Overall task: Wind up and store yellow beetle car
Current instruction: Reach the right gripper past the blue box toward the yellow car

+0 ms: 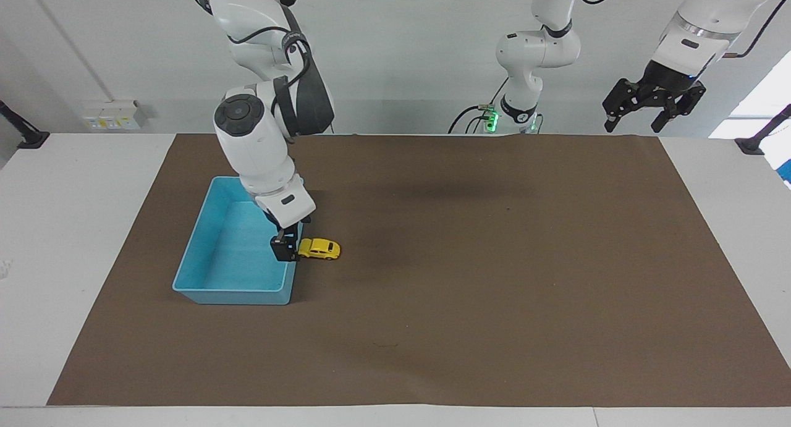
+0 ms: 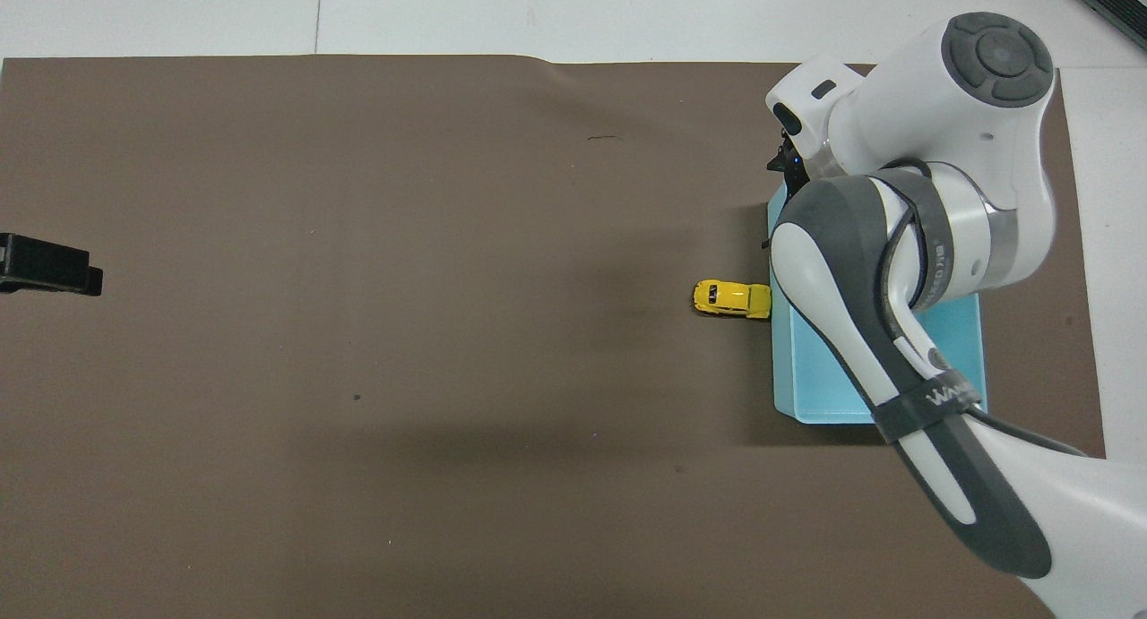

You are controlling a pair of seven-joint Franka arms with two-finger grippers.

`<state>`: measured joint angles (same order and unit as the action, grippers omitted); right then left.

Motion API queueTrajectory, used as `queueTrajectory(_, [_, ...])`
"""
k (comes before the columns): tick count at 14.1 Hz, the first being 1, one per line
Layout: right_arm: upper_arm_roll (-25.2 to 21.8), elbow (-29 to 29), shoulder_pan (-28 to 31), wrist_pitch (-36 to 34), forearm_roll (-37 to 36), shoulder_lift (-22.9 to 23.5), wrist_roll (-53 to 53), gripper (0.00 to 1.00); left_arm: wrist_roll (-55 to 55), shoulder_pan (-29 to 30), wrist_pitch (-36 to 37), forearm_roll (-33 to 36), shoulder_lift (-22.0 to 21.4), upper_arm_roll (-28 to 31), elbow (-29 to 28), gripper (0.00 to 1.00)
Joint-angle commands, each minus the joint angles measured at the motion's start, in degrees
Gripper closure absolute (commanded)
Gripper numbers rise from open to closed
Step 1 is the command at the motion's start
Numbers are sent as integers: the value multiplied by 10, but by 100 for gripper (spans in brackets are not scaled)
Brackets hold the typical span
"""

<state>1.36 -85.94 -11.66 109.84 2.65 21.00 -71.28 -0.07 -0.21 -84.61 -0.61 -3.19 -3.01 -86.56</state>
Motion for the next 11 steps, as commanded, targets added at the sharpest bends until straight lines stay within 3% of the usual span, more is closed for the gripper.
queueTrajectory(1, [12, -20, -13, 21, 8, -1, -18, 0, 28, 0, 23, 45, 3, -9, 4, 0])
queueTrajectory(6, [13, -53, -57, 71, 10, 26, -19, 0, 30, -2, 21, 35, 1, -14, 5, 0])
queueTrajectory(11, [12, -104, -48, 93, 10, 17, -21, 0, 31, 3, 15, 11, -5, -9, -5, 0])
